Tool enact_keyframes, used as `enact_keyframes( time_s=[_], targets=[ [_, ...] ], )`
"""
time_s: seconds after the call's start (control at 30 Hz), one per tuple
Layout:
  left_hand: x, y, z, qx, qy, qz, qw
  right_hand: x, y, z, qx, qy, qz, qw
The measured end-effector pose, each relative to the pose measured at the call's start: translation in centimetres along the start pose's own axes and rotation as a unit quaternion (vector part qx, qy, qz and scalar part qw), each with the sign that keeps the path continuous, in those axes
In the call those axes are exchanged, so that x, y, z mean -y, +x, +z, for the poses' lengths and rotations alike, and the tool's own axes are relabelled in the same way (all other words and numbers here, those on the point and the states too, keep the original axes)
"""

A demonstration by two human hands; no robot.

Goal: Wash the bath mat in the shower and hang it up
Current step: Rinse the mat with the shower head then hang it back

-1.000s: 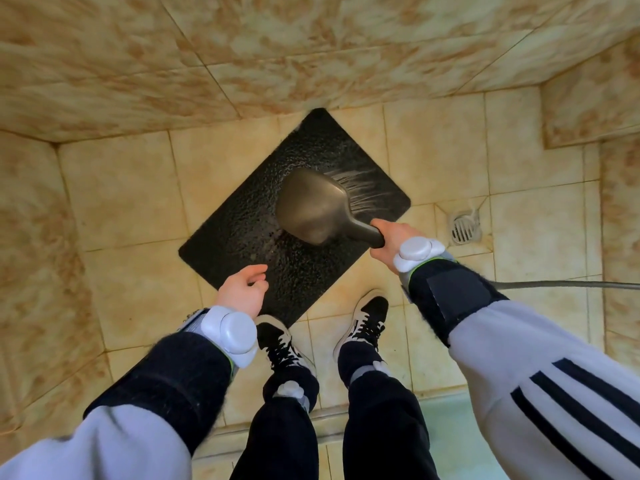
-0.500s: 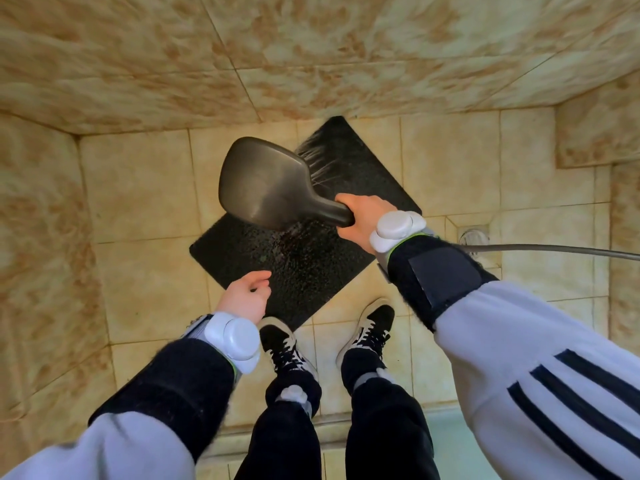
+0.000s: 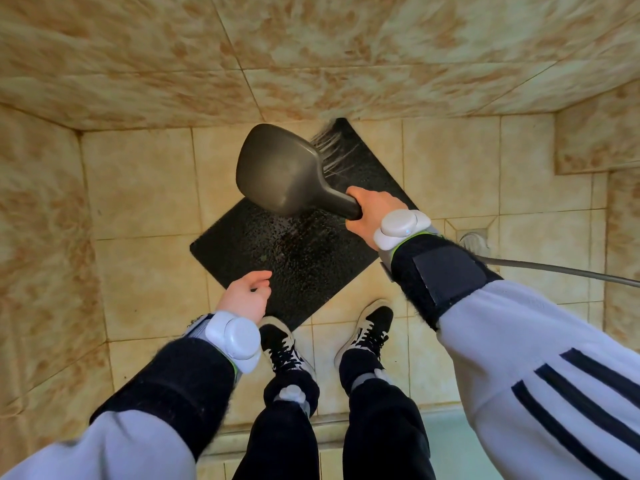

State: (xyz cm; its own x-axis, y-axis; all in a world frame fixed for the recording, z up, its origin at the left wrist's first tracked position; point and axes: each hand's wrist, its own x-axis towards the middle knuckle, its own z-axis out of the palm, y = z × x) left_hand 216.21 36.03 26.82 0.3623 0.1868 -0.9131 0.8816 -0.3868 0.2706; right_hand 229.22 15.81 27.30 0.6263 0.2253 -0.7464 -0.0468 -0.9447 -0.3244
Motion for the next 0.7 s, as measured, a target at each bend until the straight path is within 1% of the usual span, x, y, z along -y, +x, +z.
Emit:
enact_keyframes(
  time_s=[0.5,0.7],
  targets=[
    [0.0,0.0,0.1,0.001,0.001,0.007,1.000,-0.8,-0.1,0.7,-0.010,-0.006,0.010,1.000],
    [0.1,0.0,0.2,0.005,0.015,0.002,1.000,-2.3,-0.4,1.8,0.000,0.000,0.044,0.999]
  ],
)
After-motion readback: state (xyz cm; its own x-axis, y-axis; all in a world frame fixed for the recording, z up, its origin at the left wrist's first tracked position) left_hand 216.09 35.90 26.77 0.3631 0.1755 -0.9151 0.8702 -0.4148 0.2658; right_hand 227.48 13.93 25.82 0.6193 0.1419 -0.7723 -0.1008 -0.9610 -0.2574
